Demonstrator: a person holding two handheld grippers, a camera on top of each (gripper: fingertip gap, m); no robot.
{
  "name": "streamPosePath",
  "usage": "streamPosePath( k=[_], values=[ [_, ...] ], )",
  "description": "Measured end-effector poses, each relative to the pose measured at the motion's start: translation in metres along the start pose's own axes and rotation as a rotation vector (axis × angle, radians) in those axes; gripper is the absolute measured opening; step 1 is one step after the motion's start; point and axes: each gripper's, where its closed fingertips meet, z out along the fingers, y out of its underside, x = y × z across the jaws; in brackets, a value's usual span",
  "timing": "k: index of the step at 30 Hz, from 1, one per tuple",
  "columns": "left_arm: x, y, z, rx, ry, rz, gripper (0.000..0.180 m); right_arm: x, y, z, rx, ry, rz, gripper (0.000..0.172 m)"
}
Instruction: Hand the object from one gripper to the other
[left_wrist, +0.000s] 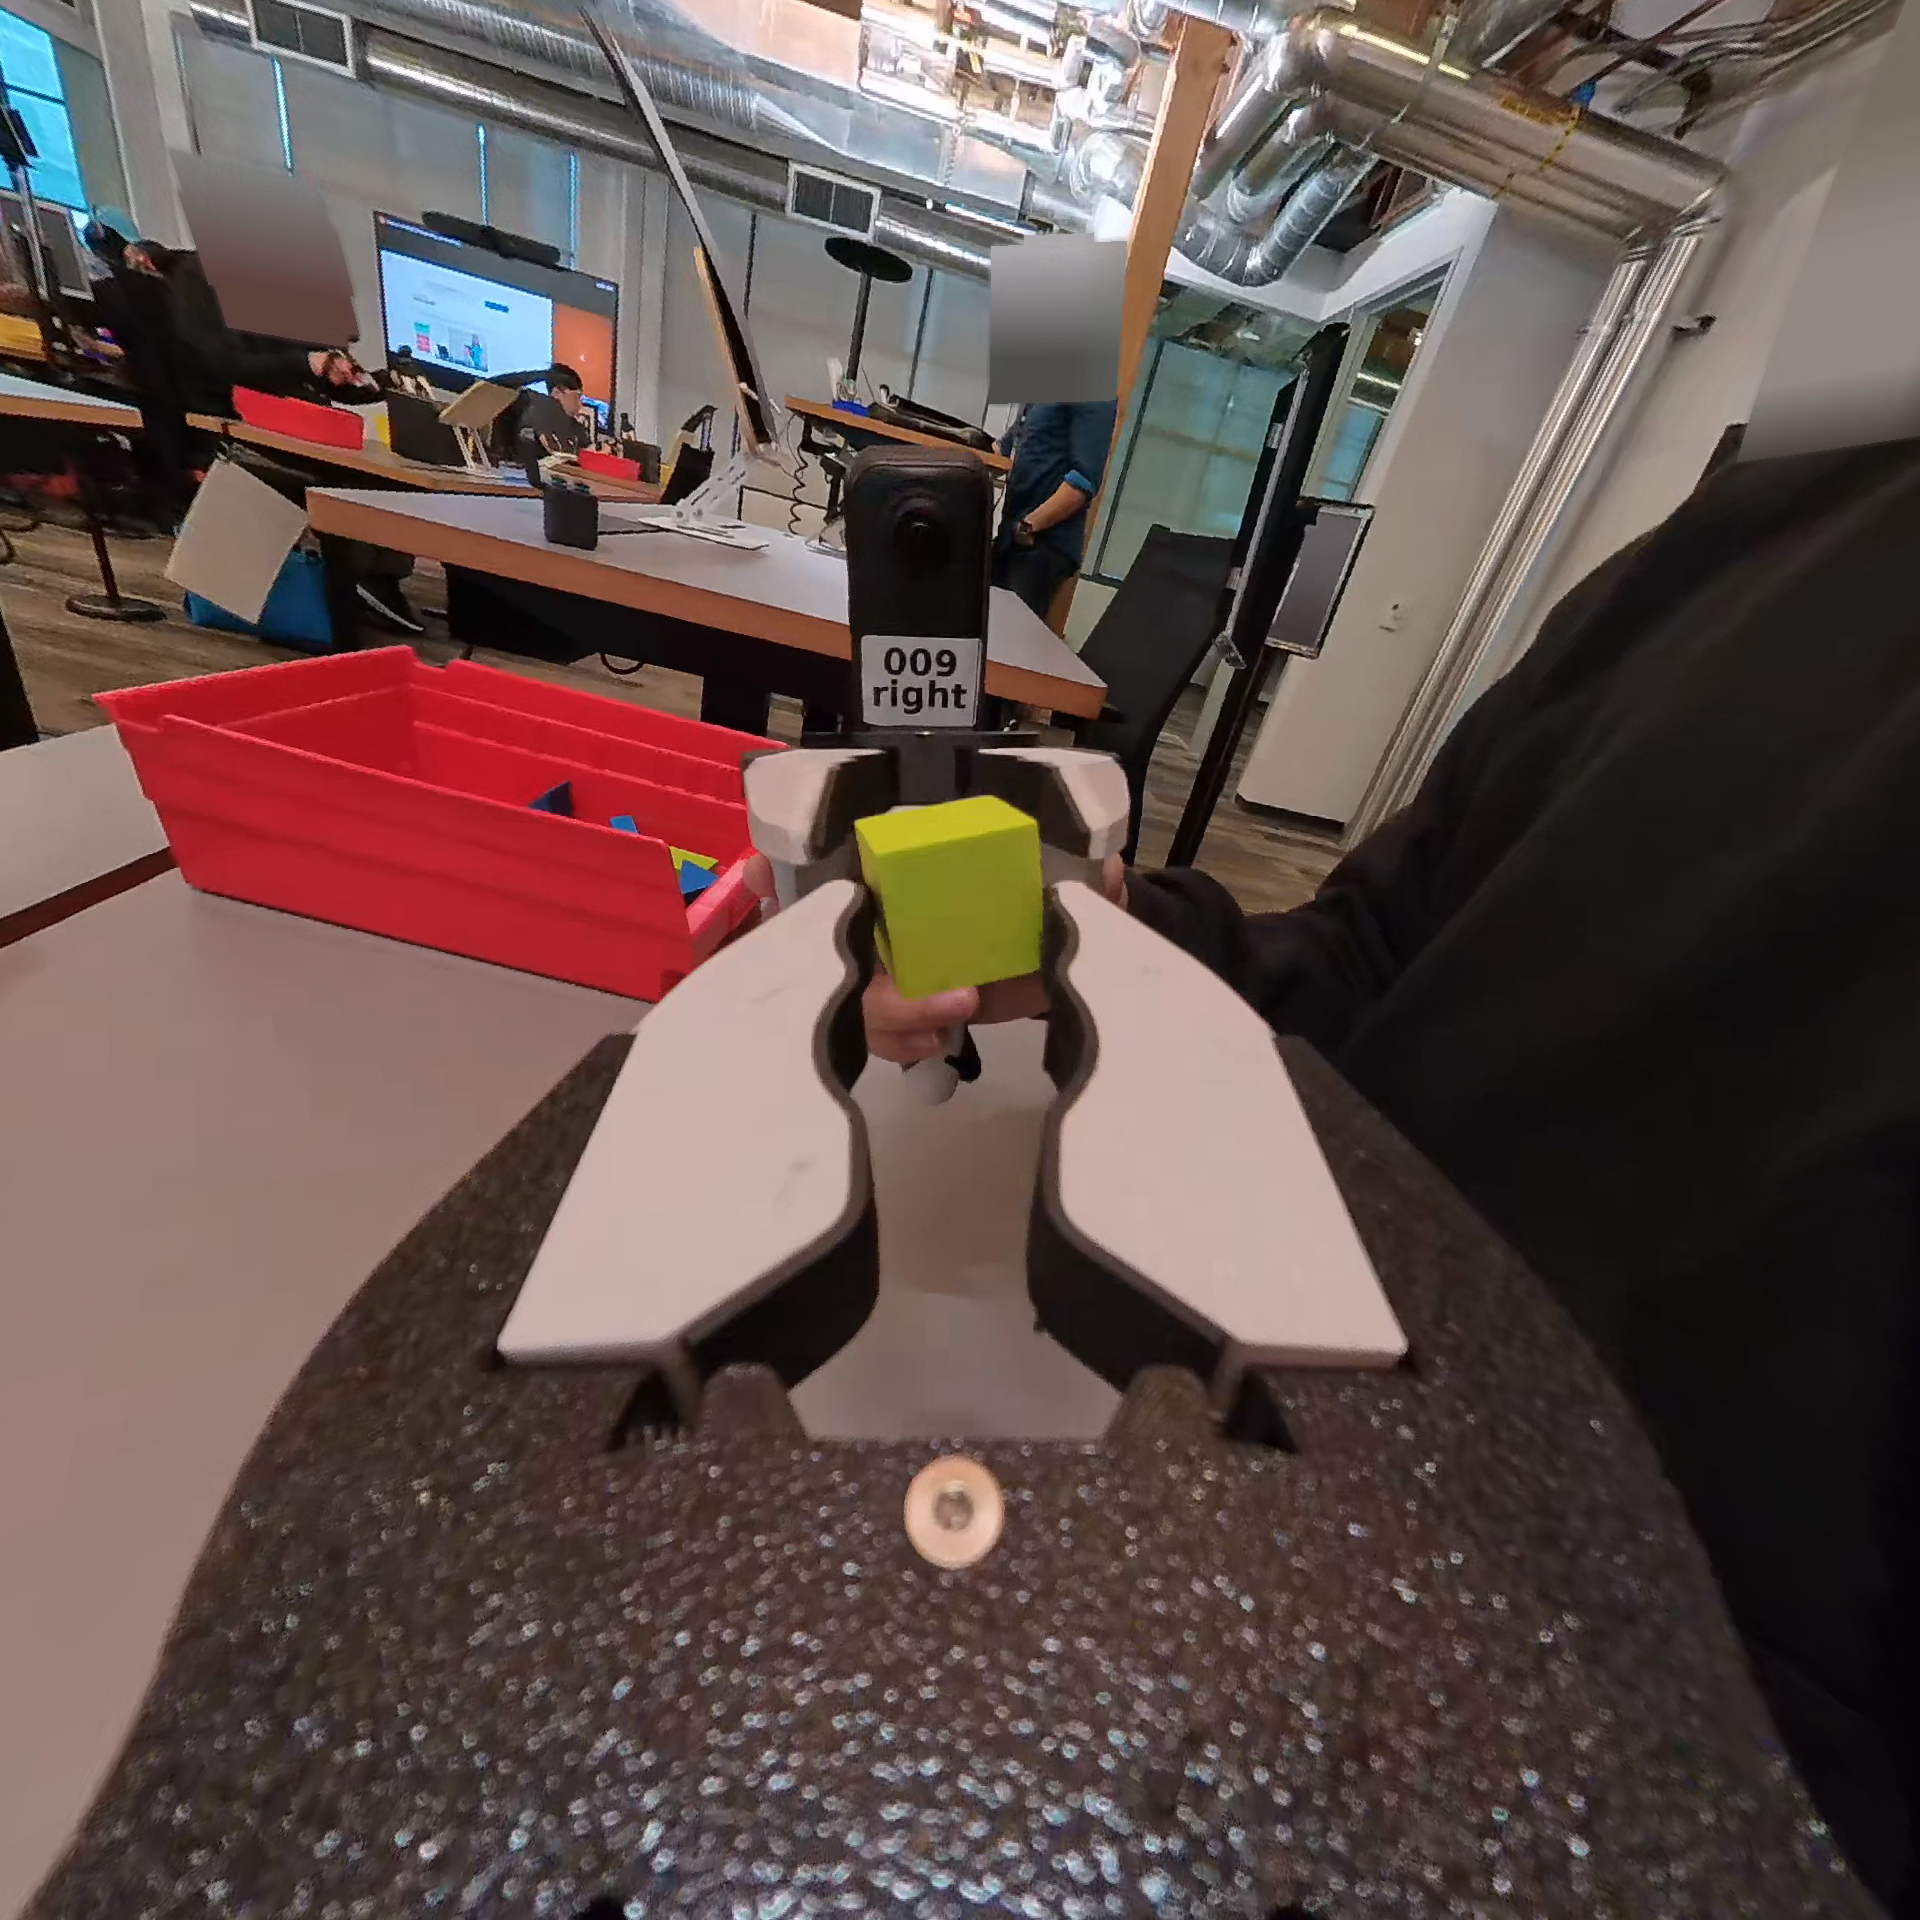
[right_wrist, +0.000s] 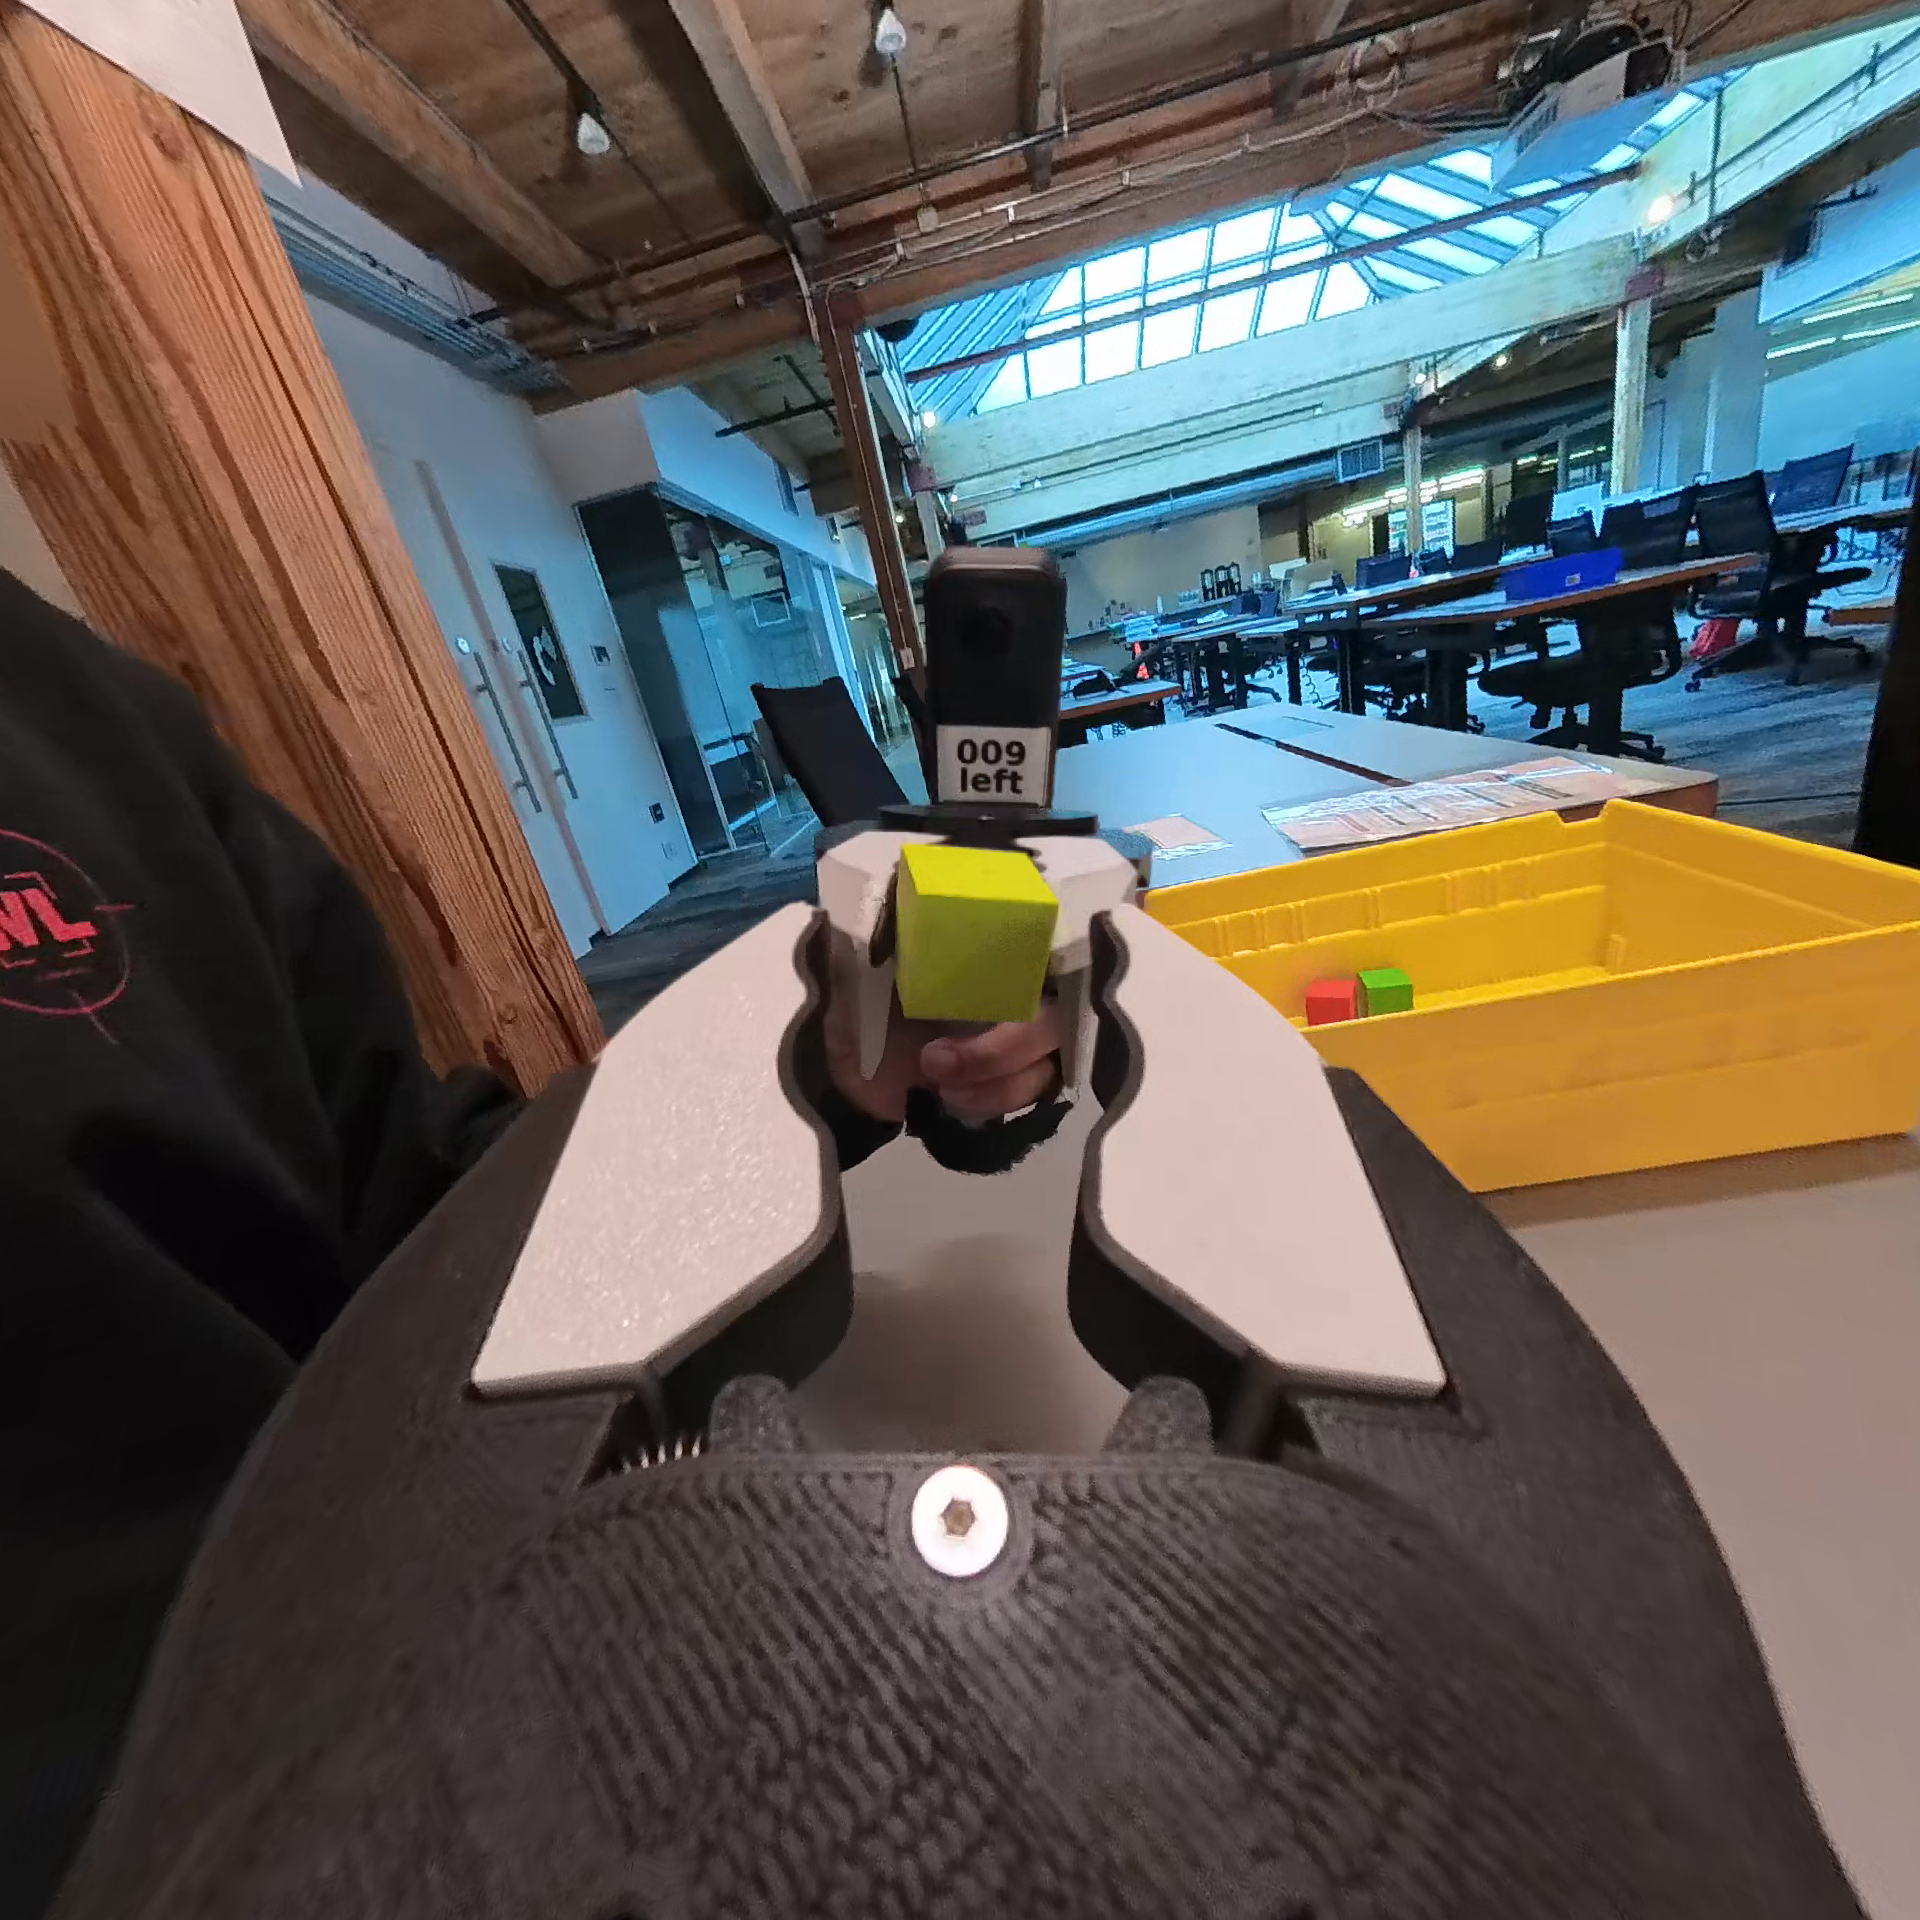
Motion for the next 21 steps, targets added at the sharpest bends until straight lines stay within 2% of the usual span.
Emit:
streamPosePath(
  k=[4, 7, 11, 13, 14, 16, 19, 21],
  values=[
    [-0.003, 0.003, -0.002, 0.017, 0.014, -0.016, 0.030, 0.004, 0.006, 0.007, -0.026, -0.001, -0.017, 0.030],
    [-0.012, 0.003, -0.007, 0.027, -0.016, -0.042, 0.028, 0.013, 0.008, 0.010, -0.041, 0.034, -0.064, 0.028],
    [-0.038, 0.004, -0.016, 0.004, -0.215, -0.002, 0.031, 0.037, 0.005, 0.005, -0.092, 0.166, -0.136, 0.027],
    [-0.048, 0.001, -0.025, 0.024, -0.308, 0.005, 0.044, 0.059, -0.009, -0.016, -0.082, 0.287, -0.144, 0.027],
    [-0.053, 0.000, -0.030, 0.039, -0.347, 0.007, 0.051, 0.075, -0.018, -0.035, -0.081, 0.385, -0.148, 0.027],
    [-0.063, -0.001, -0.043, 0.076, -0.431, 0.011, 0.053, 0.110, -0.032, -0.092, -0.099, 0.636, -0.144, 0.027],
    [-0.068, -0.003, -0.056, 0.139, -0.471, 0.000, 0.053, 0.146, -0.039, -0.204, -0.201, 1.045, -0.153, 0.028],
    [-0.075, -0.001, -0.064, 0.147, -0.519, -0.013, 0.061, 0.152, -0.044, -0.277, -0.269, 1.283, -0.188, 0.027]
  ],
)
